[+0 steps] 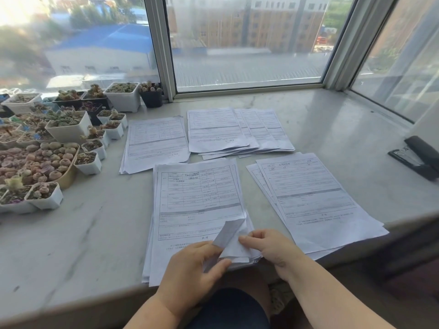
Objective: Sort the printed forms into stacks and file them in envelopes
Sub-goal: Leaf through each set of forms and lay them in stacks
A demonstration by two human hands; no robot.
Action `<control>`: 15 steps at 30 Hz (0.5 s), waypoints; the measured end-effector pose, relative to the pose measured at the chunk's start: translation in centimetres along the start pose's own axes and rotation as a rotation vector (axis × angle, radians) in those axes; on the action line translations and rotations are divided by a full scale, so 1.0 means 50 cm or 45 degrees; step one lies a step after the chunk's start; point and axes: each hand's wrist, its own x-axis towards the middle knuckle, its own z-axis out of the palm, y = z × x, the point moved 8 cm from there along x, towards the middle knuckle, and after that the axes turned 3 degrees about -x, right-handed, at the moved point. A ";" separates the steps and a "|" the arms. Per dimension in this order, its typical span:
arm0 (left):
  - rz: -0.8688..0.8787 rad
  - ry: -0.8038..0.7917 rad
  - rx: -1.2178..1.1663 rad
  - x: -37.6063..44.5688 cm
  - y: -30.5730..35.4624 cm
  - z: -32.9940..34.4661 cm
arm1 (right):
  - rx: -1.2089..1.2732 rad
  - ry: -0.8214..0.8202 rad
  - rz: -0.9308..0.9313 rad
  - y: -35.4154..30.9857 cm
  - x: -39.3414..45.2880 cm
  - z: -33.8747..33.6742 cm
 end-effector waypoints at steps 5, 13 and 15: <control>-0.038 0.049 0.001 0.002 -0.002 -0.006 | -0.007 0.108 -0.031 -0.008 -0.008 0.004; -0.134 0.323 -0.117 -0.010 -0.023 -0.028 | -0.063 0.080 0.032 -0.014 -0.024 0.002; -0.092 0.369 -0.180 -0.014 -0.024 -0.033 | -0.048 0.031 0.040 -0.014 -0.027 0.004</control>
